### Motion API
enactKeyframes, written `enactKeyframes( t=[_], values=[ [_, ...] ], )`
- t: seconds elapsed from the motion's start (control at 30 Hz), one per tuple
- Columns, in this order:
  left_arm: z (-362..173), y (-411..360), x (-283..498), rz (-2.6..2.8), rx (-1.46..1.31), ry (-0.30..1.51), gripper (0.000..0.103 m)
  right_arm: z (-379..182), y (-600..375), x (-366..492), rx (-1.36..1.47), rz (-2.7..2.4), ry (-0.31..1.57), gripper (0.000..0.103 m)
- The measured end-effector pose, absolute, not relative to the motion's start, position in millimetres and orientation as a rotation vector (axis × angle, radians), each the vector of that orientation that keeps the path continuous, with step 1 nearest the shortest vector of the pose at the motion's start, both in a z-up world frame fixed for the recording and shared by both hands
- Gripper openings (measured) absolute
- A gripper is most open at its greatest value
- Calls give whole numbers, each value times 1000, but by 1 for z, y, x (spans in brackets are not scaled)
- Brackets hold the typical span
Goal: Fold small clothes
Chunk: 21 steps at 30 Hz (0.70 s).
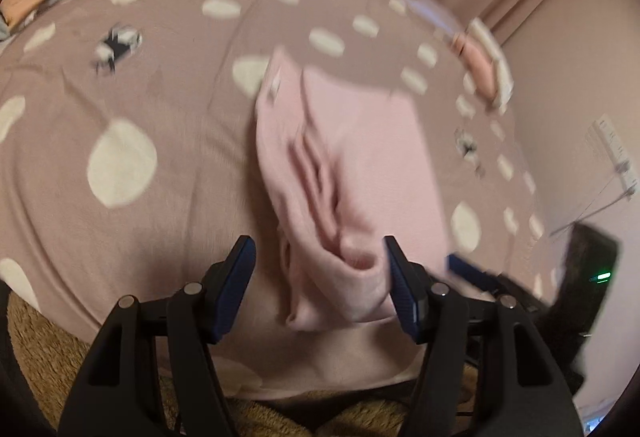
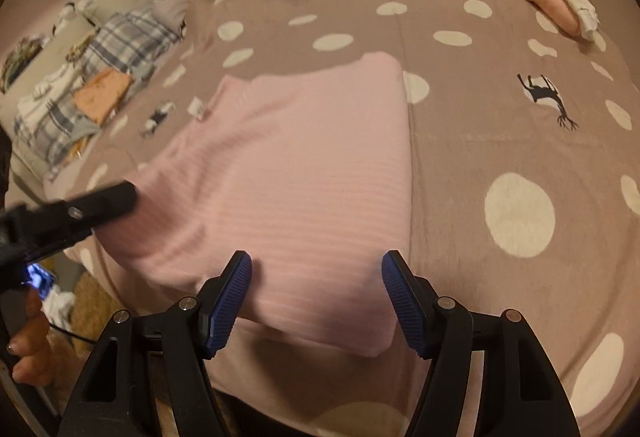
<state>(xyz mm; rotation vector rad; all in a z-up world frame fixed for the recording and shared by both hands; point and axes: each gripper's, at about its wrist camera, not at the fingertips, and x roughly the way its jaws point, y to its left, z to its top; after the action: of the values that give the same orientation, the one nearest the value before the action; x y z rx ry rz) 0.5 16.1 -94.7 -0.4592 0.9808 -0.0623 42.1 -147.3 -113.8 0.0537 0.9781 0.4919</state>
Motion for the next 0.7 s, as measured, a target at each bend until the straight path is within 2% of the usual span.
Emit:
enactKeyframes(
  t=[0.17,0.4,0.47,0.5,0.57,0.7],
  values=[
    [-129,17,0,-27,-453,1059,66,-122,-151,43,69,504,1013,68],
    [-121,21,1,-64,-429,1050,65,-122,-160,44,90,514,1036,68],
    [-111,26,5,-89,-435,1019,68,-118,-164,46,106,522,1029,68],
    [-107,27,7,-92,-438,1002,71,-117,-165,49,113,521,1024,70],
    [-100,34,15,-76,-443,974,78,-112,-170,56,121,497,1007,85],
    [-106,39,36,-111,-464,1011,79,-107,-173,74,139,474,1004,85]
  ],
)
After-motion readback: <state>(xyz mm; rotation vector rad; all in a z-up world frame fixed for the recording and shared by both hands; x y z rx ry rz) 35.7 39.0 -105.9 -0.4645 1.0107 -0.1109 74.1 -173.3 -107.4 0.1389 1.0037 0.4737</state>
